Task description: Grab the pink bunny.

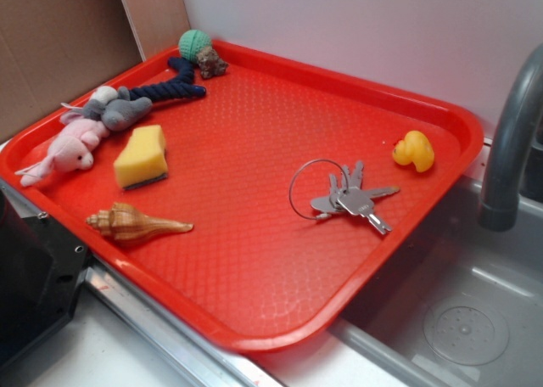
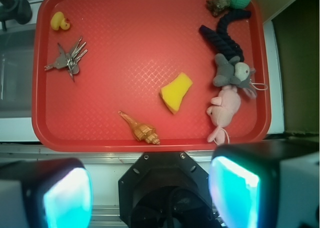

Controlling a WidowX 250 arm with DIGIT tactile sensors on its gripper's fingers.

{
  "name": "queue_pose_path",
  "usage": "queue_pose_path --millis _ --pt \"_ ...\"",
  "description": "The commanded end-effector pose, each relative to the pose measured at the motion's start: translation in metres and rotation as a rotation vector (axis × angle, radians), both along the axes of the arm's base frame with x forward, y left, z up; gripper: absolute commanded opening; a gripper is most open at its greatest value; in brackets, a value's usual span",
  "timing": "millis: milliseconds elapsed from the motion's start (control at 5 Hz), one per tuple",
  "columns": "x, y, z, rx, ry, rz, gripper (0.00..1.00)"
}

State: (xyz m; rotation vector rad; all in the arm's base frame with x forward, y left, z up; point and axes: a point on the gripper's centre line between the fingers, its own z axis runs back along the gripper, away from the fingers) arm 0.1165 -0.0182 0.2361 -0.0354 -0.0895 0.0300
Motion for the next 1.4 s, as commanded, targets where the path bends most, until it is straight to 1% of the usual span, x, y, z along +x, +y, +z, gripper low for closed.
queue_pose_path --millis 0,200,400,600,800,1000,1200 --pt "0.0 0.0 0.0 0.0 0.0 0.0 1.0" --pt "0.016 0.05 -0.05 0.008 0.112 0.132 1.0" --pt "0.013 0.098 -0.1 0.0 0.126 0.245 1.0" --pt "0.004 0.123 -0.148 0.048 0.094 0.34 1.0" --pt "0.001 0.135 -0.194 0.031 0.015 0.353 1.0" --pt "0.009 0.135 -0.218 0.025 0.013 0.372 1.0" --pt "0.024 0.133 -0.243 0.027 0.056 0.335 1.0"
